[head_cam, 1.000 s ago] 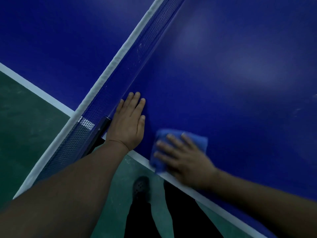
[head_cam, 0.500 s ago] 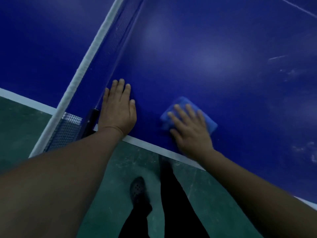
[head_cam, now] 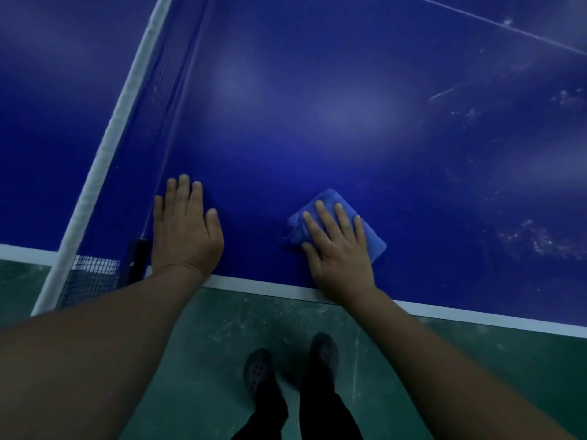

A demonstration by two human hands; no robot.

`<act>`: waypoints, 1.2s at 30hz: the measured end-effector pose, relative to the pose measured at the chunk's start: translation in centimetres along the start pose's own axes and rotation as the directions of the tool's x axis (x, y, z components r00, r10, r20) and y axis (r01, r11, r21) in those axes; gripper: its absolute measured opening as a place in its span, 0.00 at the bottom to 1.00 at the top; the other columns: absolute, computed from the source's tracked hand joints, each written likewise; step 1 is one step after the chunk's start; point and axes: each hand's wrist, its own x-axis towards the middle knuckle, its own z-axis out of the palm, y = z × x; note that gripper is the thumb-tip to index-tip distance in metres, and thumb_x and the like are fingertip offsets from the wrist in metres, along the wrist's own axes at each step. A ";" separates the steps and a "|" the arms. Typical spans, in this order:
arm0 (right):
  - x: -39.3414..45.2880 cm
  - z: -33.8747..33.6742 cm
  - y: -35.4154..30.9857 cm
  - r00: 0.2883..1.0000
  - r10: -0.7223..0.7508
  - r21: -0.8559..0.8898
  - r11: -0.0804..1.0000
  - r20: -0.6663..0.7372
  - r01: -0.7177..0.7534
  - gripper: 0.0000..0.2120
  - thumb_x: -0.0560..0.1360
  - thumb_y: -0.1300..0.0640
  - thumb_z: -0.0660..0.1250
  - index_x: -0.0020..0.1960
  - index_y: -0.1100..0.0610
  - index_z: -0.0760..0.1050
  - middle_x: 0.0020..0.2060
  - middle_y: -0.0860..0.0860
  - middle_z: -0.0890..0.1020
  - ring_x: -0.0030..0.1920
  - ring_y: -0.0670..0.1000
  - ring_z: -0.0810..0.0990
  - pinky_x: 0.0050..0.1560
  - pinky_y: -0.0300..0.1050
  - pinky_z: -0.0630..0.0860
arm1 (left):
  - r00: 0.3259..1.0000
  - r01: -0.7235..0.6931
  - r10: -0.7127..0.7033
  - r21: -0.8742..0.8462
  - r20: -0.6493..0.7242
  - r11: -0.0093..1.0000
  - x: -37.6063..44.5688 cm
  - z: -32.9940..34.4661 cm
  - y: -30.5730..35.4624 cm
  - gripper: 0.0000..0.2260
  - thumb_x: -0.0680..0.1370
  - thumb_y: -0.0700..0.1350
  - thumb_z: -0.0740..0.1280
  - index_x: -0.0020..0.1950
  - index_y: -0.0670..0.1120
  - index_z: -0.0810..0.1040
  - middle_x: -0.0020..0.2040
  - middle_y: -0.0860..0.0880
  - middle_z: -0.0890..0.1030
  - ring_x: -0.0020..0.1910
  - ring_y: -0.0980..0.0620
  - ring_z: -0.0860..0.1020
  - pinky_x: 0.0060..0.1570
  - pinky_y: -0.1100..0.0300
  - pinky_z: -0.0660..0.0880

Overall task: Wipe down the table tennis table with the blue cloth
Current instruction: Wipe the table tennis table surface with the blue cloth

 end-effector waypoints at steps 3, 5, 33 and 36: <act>-0.9 -1.2 5.3 0.958 0.283 0.011 0.959 -0.040 -0.283 0.29 0.80 0.42 0.50 0.79 0.48 0.61 0.80 0.50 0.59 0.80 0.58 0.54 0.77 0.63 0.50 | 1.000 -0.021 0.021 0.007 -0.002 1.000 0.0 0.1 0.1 0.26 0.85 0.51 0.52 0.82 0.47 0.55 0.83 0.43 0.50 0.82 0.46 0.45 0.79 0.47 0.40; -2.4 -2.1 9.1 0.795 0.605 0.048 0.796 -0.046 -0.603 0.30 0.80 0.42 0.48 0.81 0.49 0.57 0.81 0.50 0.56 0.80 0.57 0.51 0.78 0.63 0.47 | 0.999 -0.033 0.033 0.007 -0.011 0.999 -0.1 0.1 0.2 0.25 0.84 0.53 0.51 0.82 0.50 0.57 0.82 0.42 0.51 0.82 0.45 0.45 0.79 0.47 0.39; -0.8 -0.6 1.5 0.972 0.226 0.048 0.974 -0.059 -0.223 0.27 0.80 0.44 0.51 0.79 0.47 0.62 0.79 0.50 0.61 0.80 0.59 0.55 0.76 0.64 0.50 | 0.999 -0.027 0.028 0.020 -0.041 0.999 0.0 0.3 0.0 0.29 0.81 0.57 0.48 0.80 0.49 0.62 0.82 0.41 0.53 0.81 0.44 0.47 0.79 0.45 0.42; -4.0 -0.4 2.0 0.961 -0.266 0.040 0.964 0.080 0.264 0.26 0.80 0.44 0.54 0.78 0.45 0.61 0.79 0.48 0.62 0.79 0.57 0.55 0.77 0.61 0.48 | 0.998 -0.033 0.034 0.011 -0.047 0.999 0.0 0.3 0.1 0.28 0.81 0.57 0.49 0.80 0.49 0.62 0.82 0.40 0.53 0.81 0.43 0.48 0.79 0.46 0.42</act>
